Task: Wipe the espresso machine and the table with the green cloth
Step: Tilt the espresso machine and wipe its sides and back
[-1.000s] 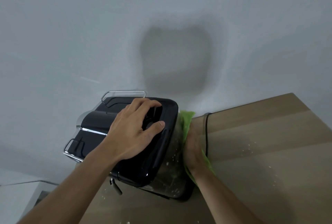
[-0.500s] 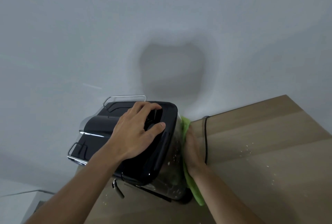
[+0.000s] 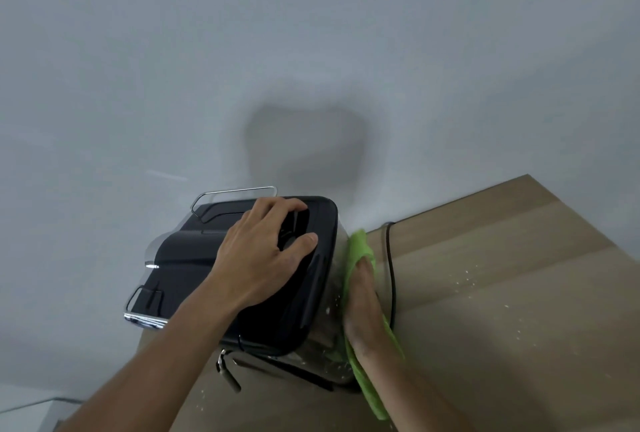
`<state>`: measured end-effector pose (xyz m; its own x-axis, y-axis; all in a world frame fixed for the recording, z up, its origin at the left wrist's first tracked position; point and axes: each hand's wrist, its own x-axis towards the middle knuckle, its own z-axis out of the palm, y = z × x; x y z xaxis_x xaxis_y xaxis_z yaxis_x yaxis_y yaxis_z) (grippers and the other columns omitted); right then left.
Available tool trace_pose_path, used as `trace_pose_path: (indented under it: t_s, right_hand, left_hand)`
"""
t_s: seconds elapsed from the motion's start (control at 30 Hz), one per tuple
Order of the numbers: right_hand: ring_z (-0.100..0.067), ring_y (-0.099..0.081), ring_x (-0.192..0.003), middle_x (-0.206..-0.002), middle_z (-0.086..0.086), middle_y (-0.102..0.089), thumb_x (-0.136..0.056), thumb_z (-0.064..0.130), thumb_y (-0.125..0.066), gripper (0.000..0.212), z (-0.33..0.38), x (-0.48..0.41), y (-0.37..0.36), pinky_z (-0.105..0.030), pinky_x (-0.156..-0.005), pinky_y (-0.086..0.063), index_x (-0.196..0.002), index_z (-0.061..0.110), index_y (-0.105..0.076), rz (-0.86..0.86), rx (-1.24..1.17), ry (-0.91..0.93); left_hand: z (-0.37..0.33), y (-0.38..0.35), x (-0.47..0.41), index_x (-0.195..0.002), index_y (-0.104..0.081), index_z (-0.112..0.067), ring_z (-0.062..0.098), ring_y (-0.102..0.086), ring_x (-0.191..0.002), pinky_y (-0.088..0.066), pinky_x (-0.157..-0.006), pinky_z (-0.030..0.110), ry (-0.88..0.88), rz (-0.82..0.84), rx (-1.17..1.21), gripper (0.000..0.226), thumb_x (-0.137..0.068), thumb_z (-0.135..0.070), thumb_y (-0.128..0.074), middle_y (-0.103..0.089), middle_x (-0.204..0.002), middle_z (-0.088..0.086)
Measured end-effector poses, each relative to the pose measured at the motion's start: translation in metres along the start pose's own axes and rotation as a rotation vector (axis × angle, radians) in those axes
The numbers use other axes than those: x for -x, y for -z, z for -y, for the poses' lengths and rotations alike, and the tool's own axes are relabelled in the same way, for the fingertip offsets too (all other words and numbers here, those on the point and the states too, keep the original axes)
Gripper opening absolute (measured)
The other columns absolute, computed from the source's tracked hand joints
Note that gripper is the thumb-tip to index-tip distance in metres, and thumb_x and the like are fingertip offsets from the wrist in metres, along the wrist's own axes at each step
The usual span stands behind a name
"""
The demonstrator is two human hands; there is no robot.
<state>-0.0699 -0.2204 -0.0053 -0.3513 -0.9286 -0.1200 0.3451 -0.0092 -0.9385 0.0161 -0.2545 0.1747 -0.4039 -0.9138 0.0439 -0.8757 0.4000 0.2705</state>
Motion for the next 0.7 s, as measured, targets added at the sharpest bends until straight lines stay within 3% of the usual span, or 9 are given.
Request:
trace_pose_path:
  t_s: [0.07, 0.17, 0.23, 0.3, 0.4, 0.47, 0.6, 0.7]
  right_hand:
    - [-0.001, -0.018, -0.143, -0.156, 0.016, -0.022, -0.099, 0.051, -0.021, 0.053, 0.025, 0.010, -0.015, -0.038, -0.118, -0.021, -0.150, 0.035, -0.022, 0.032, 0.118, 0.167]
    - [0.003, -0.011, -0.144, -0.158, 0.017, -0.016, -0.106, 0.025, -0.026, 0.046, 0.042, 0.017, -0.016, -0.040, -0.120, -0.018, -0.151, 0.030, -0.020, 0.029, 0.168, 0.318]
    - [-0.003, -0.016, -0.144, -0.156, 0.012, -0.022, -0.106, 0.018, -0.028, 0.045, 0.038, 0.012, -0.014, -0.044, -0.117, -0.024, -0.150, 0.027, -0.025, 0.019, 0.187, 0.362]
    - [-0.013, -0.031, -0.141, -0.150, 0.007, -0.037, -0.105, 0.027, -0.029, 0.041, 0.022, -0.002, -0.014, -0.044, -0.112, -0.032, -0.146, 0.027, -0.035, 0.025, 0.144, 0.359]
    - [-0.017, -0.039, -0.137, -0.145, 0.007, -0.046, -0.096, 0.064, -0.024, 0.055, -0.018, -0.017, -0.003, -0.049, -0.110, -0.033, -0.142, 0.037, -0.041, 0.015, -0.026, 0.040]
    - [-0.021, -0.049, -0.130, -0.138, -0.001, -0.054, -0.097, 0.060, -0.026, 0.055, -0.063, -0.022, 0.012, -0.049, -0.109, -0.037, -0.137, 0.030, -0.049, -0.051, -0.129, -0.202]
    - [-0.024, -0.057, -0.120, -0.127, -0.004, -0.062, -0.088, 0.071, -0.032, 0.060, -0.087, -0.024, 0.021, -0.053, -0.106, -0.038, -0.125, 0.032, -0.061, -0.050, -0.160, -0.315]
    - [-0.029, -0.065, -0.107, -0.113, -0.011, -0.069, -0.091, 0.059, -0.036, 0.055, -0.069, -0.039, 0.019, -0.049, -0.097, -0.048, -0.113, 0.022, -0.069, -0.017, -0.211, -0.392]
  left_hand:
    - [0.000, 0.000, 0.000, -0.120, -0.047, -0.042, 0.008, -0.045, -0.110, -0.036, -0.092, 0.032, 0.003, 0.000, 0.013, 0.048, -0.076, -0.059, -0.043, -0.039, -0.119, -0.024]
    - [0.000, 0.000, 0.001, -0.121, -0.047, -0.040, 0.010, -0.045, -0.111, -0.034, -0.091, 0.032, 0.001, -0.005, 0.019, 0.039, -0.085, -0.055, -0.050, -0.040, -0.121, -0.021]
    - [0.001, 0.000, 0.001, -0.122, -0.047, -0.040, 0.010, -0.045, -0.112, -0.034, -0.091, 0.032, 0.001, -0.011, 0.022, 0.037, -0.086, -0.050, -0.053, -0.040, -0.121, -0.021]
    - [0.001, -0.001, 0.000, -0.122, -0.047, -0.040, 0.010, -0.045, -0.112, -0.034, -0.091, 0.032, 0.002, -0.012, 0.017, 0.038, -0.086, -0.050, -0.053, -0.038, -0.119, -0.022]
    - [0.003, -0.002, 0.000, -0.122, -0.046, -0.040, 0.010, -0.045, -0.112, -0.034, -0.090, 0.032, 0.003, -0.013, 0.020, 0.039, -0.085, -0.051, -0.053, -0.037, -0.118, -0.023]
    - [0.003, -0.002, 0.001, -0.121, -0.046, -0.040, 0.009, -0.045, -0.111, -0.034, -0.090, 0.033, 0.003, -0.010, 0.026, 0.038, -0.085, -0.050, -0.053, -0.037, -0.117, -0.023]
    - [0.002, -0.002, -0.003, -0.122, -0.046, -0.040, 0.008, -0.043, -0.111, -0.035, -0.091, 0.033, 0.005, -0.006, 0.036, 0.040, -0.084, -0.052, -0.051, -0.037, -0.120, -0.023]
    - [0.003, -0.002, -0.009, -0.123, -0.045, -0.039, 0.010, -0.044, -0.113, -0.037, -0.097, 0.038, 0.030, -0.007, 0.041, 0.040, -0.086, -0.052, -0.050, -0.038, -0.123, -0.020]
